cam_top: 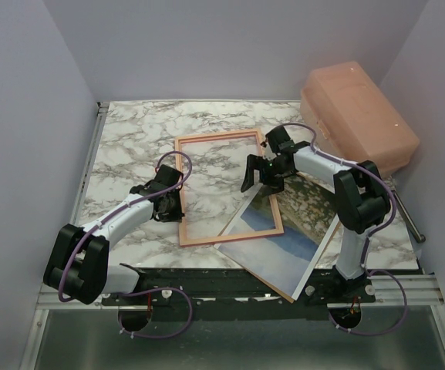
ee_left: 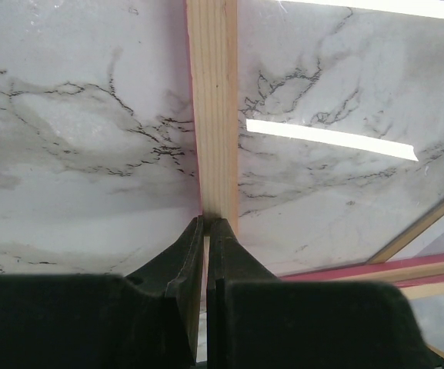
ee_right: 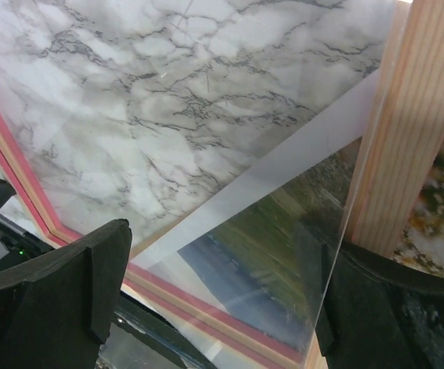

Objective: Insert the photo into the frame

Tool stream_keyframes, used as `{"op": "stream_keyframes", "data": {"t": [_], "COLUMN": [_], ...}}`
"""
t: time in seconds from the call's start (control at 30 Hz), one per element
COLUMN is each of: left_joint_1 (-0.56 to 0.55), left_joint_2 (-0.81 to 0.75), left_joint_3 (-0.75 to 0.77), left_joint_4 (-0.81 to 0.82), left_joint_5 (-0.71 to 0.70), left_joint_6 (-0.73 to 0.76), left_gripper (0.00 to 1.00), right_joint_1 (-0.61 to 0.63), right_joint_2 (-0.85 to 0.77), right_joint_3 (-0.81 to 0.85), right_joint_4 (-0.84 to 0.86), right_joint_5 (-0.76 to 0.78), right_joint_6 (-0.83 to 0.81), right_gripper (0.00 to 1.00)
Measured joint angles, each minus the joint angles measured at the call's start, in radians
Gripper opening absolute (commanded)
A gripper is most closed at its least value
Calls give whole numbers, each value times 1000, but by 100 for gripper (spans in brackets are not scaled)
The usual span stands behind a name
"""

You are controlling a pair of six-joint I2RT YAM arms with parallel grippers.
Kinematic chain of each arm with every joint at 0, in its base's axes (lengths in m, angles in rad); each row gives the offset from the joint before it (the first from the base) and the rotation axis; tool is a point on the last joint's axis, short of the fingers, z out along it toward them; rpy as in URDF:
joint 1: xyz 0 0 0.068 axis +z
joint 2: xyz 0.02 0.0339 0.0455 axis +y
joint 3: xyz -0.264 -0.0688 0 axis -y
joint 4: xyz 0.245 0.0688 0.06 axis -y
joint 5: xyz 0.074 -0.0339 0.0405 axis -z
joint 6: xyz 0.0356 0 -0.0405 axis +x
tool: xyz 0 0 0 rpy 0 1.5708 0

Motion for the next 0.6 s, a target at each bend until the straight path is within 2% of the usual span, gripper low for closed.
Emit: {"op": "stream_keyframes", "data": {"t": [0.6], "left_joint_1": [-11], "left_joint_2": [2], "left_joint_3": [3], "left_joint_4": [-2], "left_joint_5": [-15], "left_joint_6": [0], "left_gripper": [7], "right_joint_1": [0], "right_joint_2": [-57], "right_joint_3": [3], "right_joint_4": [-79], "right_joint_5": [95], "right_joint_6": [-16], "right_gripper": [95]}}
